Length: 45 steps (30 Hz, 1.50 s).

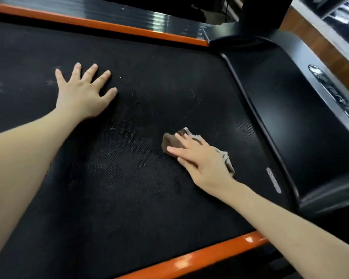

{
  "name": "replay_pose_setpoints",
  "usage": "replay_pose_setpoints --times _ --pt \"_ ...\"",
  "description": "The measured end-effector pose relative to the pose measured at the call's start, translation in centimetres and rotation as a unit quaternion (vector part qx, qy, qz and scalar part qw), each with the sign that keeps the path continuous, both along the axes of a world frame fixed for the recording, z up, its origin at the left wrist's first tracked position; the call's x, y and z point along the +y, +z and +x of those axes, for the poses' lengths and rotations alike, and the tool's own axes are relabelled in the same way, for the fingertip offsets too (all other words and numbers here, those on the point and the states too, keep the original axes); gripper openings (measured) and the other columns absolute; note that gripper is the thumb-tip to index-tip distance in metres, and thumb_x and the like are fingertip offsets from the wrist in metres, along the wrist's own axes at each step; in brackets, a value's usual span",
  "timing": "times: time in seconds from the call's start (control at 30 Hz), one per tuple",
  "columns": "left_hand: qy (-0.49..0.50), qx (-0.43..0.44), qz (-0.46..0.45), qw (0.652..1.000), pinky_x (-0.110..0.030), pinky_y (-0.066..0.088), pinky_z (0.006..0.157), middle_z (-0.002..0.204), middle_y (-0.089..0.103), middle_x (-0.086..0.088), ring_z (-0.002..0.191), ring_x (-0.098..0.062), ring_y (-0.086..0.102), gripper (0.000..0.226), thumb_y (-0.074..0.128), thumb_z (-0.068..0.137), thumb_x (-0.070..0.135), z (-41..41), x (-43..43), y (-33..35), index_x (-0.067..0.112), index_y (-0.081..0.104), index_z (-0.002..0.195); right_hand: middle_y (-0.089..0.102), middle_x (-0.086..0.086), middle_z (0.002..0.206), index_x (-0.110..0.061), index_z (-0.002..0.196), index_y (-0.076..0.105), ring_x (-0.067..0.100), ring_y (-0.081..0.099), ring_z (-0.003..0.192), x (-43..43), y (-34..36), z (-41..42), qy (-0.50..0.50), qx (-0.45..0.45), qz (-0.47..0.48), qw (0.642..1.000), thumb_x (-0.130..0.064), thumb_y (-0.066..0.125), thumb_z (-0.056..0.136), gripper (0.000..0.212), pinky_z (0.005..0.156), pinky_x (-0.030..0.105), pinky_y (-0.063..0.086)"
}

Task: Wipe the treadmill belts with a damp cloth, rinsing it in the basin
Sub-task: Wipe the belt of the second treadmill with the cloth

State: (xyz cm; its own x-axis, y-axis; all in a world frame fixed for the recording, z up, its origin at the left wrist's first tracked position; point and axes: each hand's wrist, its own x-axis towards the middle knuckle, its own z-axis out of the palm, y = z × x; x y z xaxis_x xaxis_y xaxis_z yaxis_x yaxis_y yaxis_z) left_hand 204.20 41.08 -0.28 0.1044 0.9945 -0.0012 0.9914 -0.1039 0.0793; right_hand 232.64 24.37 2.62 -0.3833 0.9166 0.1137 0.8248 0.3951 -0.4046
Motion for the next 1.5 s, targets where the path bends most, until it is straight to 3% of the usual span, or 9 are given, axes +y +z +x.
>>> replay_pose_setpoints --times 0.2,0.43,0.6,0.73,0.83,1.1,1.3,1.43,1.5 --pt "-0.012 -0.091 0.060 0.994 -0.064 0.008 0.109 0.151 0.033 -0.016 0.140 -0.039 0.024 0.056 0.026 0.095 0.047 3.9 -8.8 2.4 0.022 0.043 0.141 0.053 0.003 0.137 -0.026 0.124 0.061 0.017 0.047 0.129 2.8 -0.3 1.3 0.027 -0.024 0.013 0.999 -0.033 0.045 0.092 0.036 0.113 0.047 0.019" --pt "-0.085 -0.025 0.003 0.996 -0.065 0.003 0.110 0.157 0.023 -0.007 0.145 -0.034 0.012 0.064 0.009 0.090 0.060 4.4 -17.0 -0.1 0.037 0.027 0.147 0.041 -0.002 0.147 -0.032 0.129 0.055 0.016 0.031 0.139 13.2 -0.3 2.6 -0.215 -0.029 0.007 0.976 -0.030 0.042 0.099 0.033 0.116 0.037 0.013" --pt "-0.084 -0.026 0.004 0.996 -0.064 -0.001 0.111 0.158 0.017 -0.006 0.146 -0.032 0.006 0.067 0.005 0.088 0.061 4.7 -16.8 0.0 0.038 0.023 0.148 0.057 -0.002 0.133 -0.031 0.121 0.063 0.014 0.048 0.125 4.7 1.0 0.7 -0.155 0.031 -0.009 0.987 -0.026 0.053 0.095 0.029 0.100 0.015 0.025" --pt "-0.080 -0.015 0.009 0.997 -0.063 -0.001 0.111 0.159 0.012 -0.005 0.146 -0.031 0.003 0.061 0.009 0.092 0.059 4.8 -17.0 0.1 0.039 0.018 0.149 0.047 0.007 0.142 -0.026 0.125 0.061 0.023 0.037 0.135 -4.3 0.7 -2.8 0.012 0.017 -0.062 0.998 -0.027 0.049 0.091 0.036 0.113 0.041 0.016" --pt "-0.081 -0.017 0.001 0.997 -0.062 -0.003 0.112 0.160 0.007 -0.003 0.147 -0.029 -0.002 0.061 0.011 0.092 0.060 4.5 -16.9 0.0 0.040 0.012 0.150 0.033 0.003 0.151 -0.031 0.134 0.051 0.021 0.022 0.143 -6.3 1.4 -2.1 0.039 -0.028 -0.106 0.993 -0.023 0.050 0.095 0.039 0.116 0.041 0.007" --pt "-0.086 -0.021 0.028 0.996 -0.064 -0.002 0.110 0.159 0.015 -0.007 0.146 -0.032 0.005 0.069 0.002 0.088 0.063 4.5 -17.0 -0.3 0.036 0.020 0.149 0.021 0.010 0.156 -0.027 0.140 0.041 0.024 0.012 0.145 -8.7 2.9 11.5 -0.334 -0.101 -0.136 0.927 -0.014 0.046 0.098 0.045 0.112 0.029 0.016" --pt "-0.090 -0.010 0.026 0.996 -0.066 -0.002 0.109 0.159 0.015 -0.008 0.146 -0.033 0.004 0.069 0.001 0.089 0.063 4.4 -16.9 -0.5 0.035 0.020 0.149 0.017 0.002 0.156 -0.029 0.137 0.047 0.016 0.009 0.145 -12.3 2.5 2.5 -0.130 -0.002 -0.122 0.984 -0.013 0.048 0.097 0.043 0.116 0.033 0.015" --pt "-0.093 -0.009 0.022 0.995 -0.064 -0.003 0.110 0.159 0.013 -0.006 0.146 -0.031 0.003 0.073 -0.004 0.086 0.065 4.2 -16.8 -0.5 0.036 0.017 0.150 0.026 0.000 0.154 -0.031 0.135 0.049 0.003 0.018 0.139 -10.9 4.0 5.0 -0.122 0.035 -0.156 0.980 -0.008 0.050 0.096 0.045 0.108 0.005 0.015" --pt "-0.092 -0.018 0.024 0.995 -0.063 -0.003 0.110 0.159 0.014 -0.007 0.146 -0.032 0.004 0.072 -0.002 0.087 0.065 4.3 -16.9 -0.5 0.036 0.019 0.150 0.038 -0.003 0.148 -0.037 0.136 0.043 0.002 0.029 0.137 -10.2 6.0 7.3 -0.131 0.047 -0.154 0.978 -0.010 0.055 0.094 0.052 0.112 0.013 0.022"
